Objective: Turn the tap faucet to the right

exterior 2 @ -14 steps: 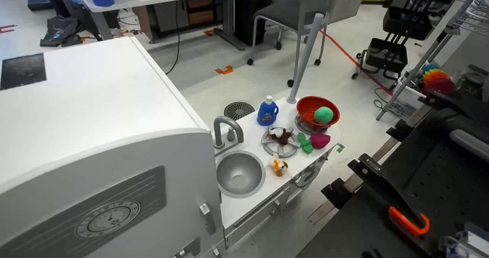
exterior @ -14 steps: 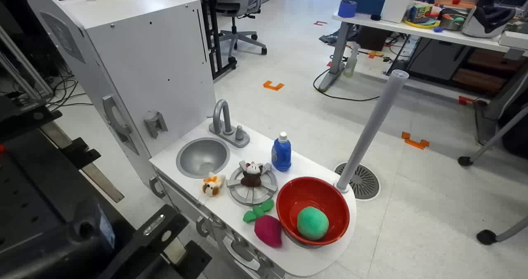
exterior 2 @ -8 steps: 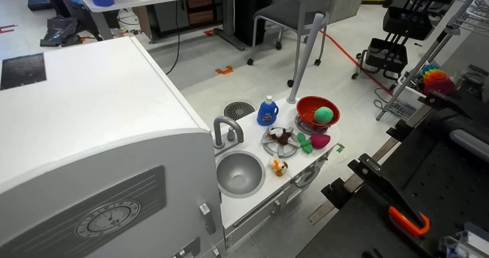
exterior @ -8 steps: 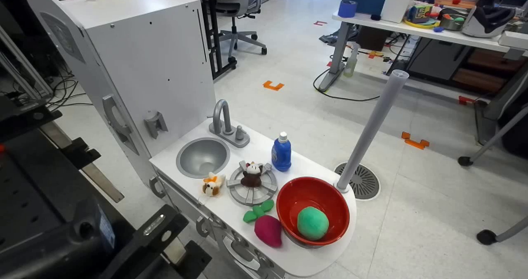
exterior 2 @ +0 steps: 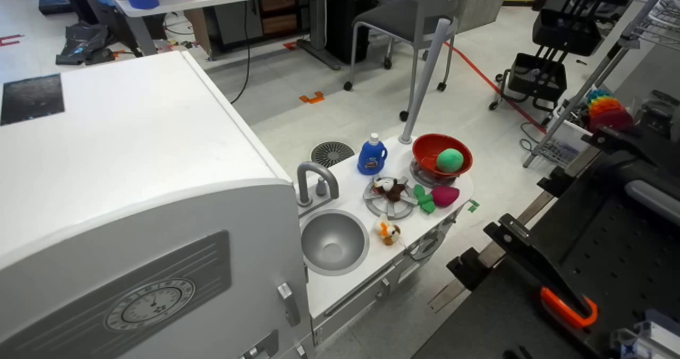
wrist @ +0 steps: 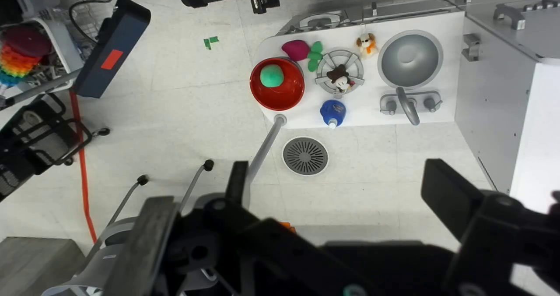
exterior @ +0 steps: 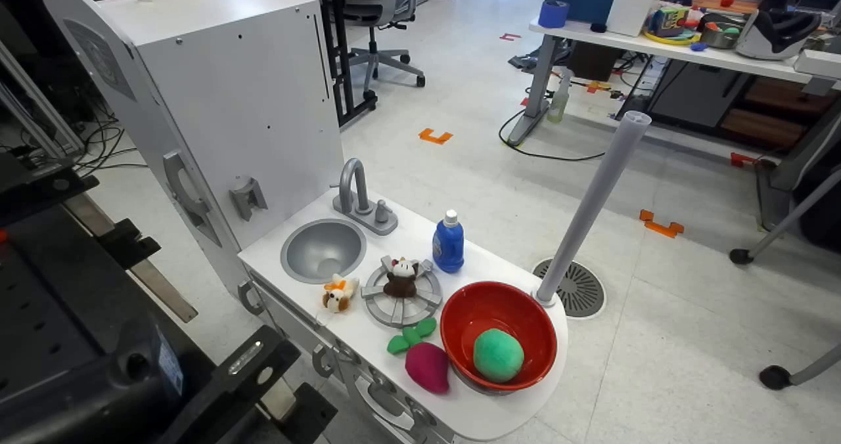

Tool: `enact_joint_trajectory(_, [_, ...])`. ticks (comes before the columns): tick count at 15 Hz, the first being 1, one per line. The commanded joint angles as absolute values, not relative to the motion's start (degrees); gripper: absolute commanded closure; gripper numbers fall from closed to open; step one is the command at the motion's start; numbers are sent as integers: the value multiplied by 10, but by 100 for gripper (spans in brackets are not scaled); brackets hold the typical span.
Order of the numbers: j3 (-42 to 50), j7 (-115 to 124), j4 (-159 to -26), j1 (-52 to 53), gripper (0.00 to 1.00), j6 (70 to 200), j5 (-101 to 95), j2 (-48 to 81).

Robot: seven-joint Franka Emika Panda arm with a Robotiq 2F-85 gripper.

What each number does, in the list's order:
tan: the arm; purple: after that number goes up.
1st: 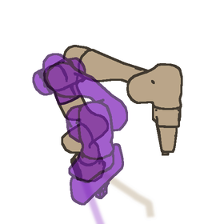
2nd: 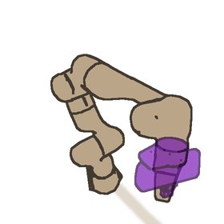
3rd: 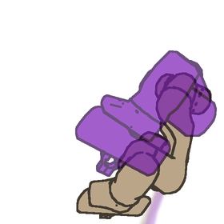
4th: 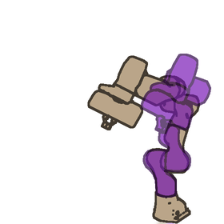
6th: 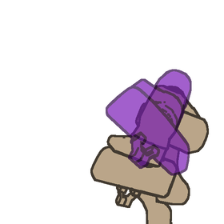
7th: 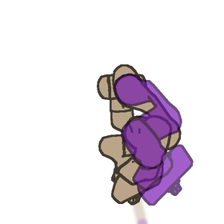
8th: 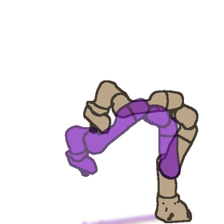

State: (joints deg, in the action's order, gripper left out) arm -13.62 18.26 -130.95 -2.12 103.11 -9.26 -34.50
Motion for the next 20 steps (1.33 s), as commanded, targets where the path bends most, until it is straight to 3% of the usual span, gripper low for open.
enact_joint_trajectory(1, [-127, 189, -1308, -8, 0, 1029, -99, -343])
enact_joint_trajectory(9, [-130, 192, -1301, -8, 0, 1026, -98, -333])
enact_joint_trajectory(20, [-149, 211, -1116, -26, 0, 1058, -160, 4])
